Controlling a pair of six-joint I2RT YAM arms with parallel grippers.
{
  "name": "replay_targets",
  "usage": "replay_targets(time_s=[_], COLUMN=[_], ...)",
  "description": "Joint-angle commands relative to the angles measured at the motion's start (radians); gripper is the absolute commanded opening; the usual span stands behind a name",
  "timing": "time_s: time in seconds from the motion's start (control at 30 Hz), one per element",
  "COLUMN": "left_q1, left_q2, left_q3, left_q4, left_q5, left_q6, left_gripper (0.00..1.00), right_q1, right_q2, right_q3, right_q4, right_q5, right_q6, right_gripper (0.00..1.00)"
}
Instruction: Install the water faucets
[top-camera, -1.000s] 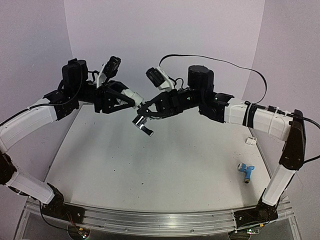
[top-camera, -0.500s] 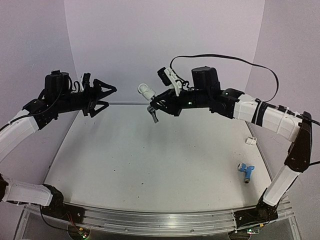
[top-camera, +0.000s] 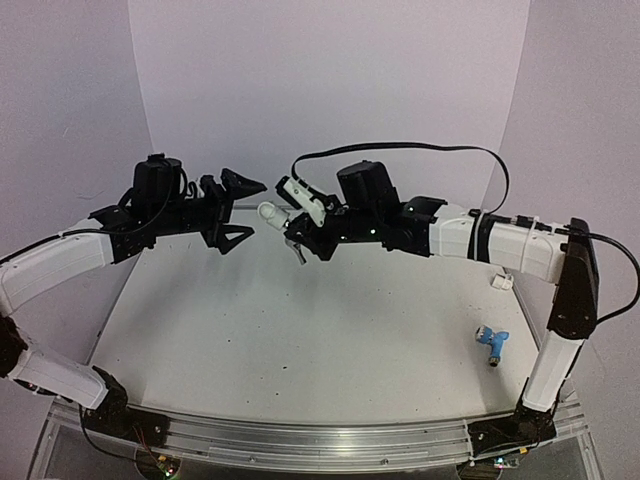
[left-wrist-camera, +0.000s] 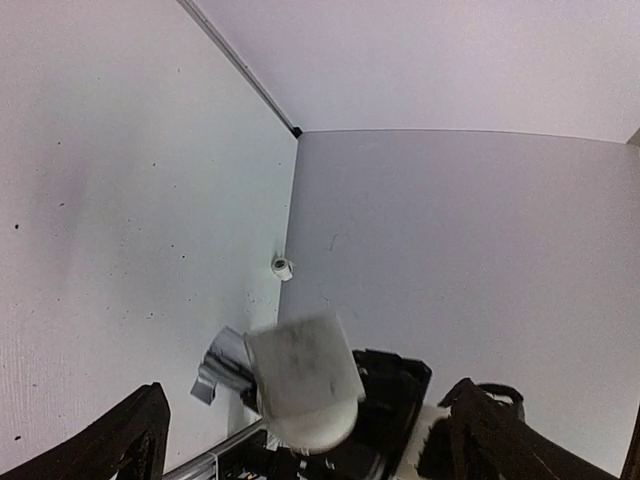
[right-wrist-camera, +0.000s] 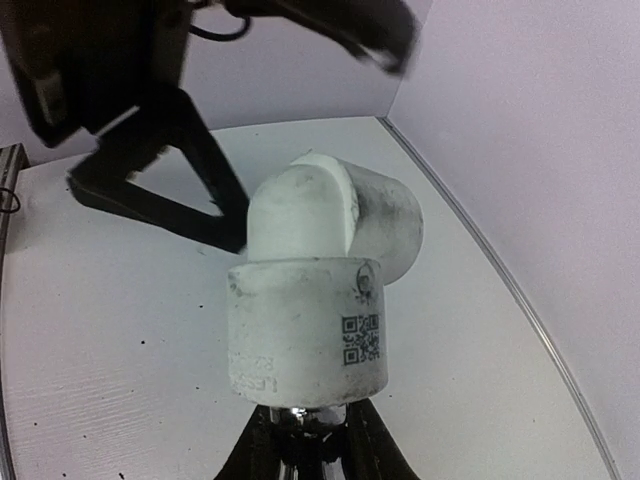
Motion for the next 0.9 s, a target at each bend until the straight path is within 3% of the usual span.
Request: replay_targets(time_s=[0.0, 0.13, 0.2, 0.23, 0.3, 0.37, 0.47, 0.57, 0.6, 0.67, 0.7, 0.87], left_q1=[-0.011, -0.025, -0.037, -0.039, -0.048, -0.048, -0.048, -0.048, -0.048, -0.049, -0.048, 0.009], left_q2=[0.063, 0.115, 0.136, 0.137, 0.143, 0.141, 0.15, 0.145, 0.129, 0.08, 0.057, 0.056], left_q3=[0.083, 0.121, 0.137, 0.138, 0.126, 0.107, 0.091, 0.123, 0.119, 0.092, 0.084, 0.165], left_q4=[0.059, 0.067, 0.082, 0.083, 0.139, 0.174, 0.24, 0.245, 0.245, 0.245, 0.246, 0.245], left_q5=[-0.01, 0.013, 0.036, 0.04, 0.075, 0.099, 0.204, 0.453, 0.542, 0.688, 0.753, 0.936], left_q6=[-0.008, 0.05, 0.102, 0.117, 0.179, 0.226, 0.352, 0.679, 0.82, 0.974, 1.069, 1.136], left_gripper=[0.97, 0.84, 0.66, 0.64, 0.48, 0.41, 0.23, 0.05, 0.01, 0.0, 0.0, 0.0], right_q1=[0.025, 0.033, 0.033, 0.033, 0.026, 0.011, -0.033, -0.136, -0.145, -0.133, -0.11, -0.071], right_q2=[-0.029, -0.024, -0.023, -0.022, -0.021, -0.023, -0.039, -0.001, 0.012, 0.034, 0.039, -0.003], right_q3=[0.046, 0.066, 0.08, 0.084, 0.103, 0.122, 0.129, 0.175, 0.172, 0.165, 0.16, 0.157], right_q4=[0.079, 0.077, 0.068, 0.067, 0.038, 0.013, -0.002, 0.023, 0.095, 0.35, 0.461, 0.5], right_q5=[0.022, 0.015, -0.005, -0.007, -0.05, -0.106, -0.316, -0.907, -1.099, -1.304, -1.359, -1.412], right_q6=[-0.012, 0.008, 0.034, 0.039, 0.081, 0.122, 0.223, 0.456, 0.601, 0.827, 0.993, 1.11], right_gripper=[0.0, 0.0, 0.0, 0.0, 0.0, 0.0, 0.0, 0.0, 0.0, 0.0, 0.0, 0.0])
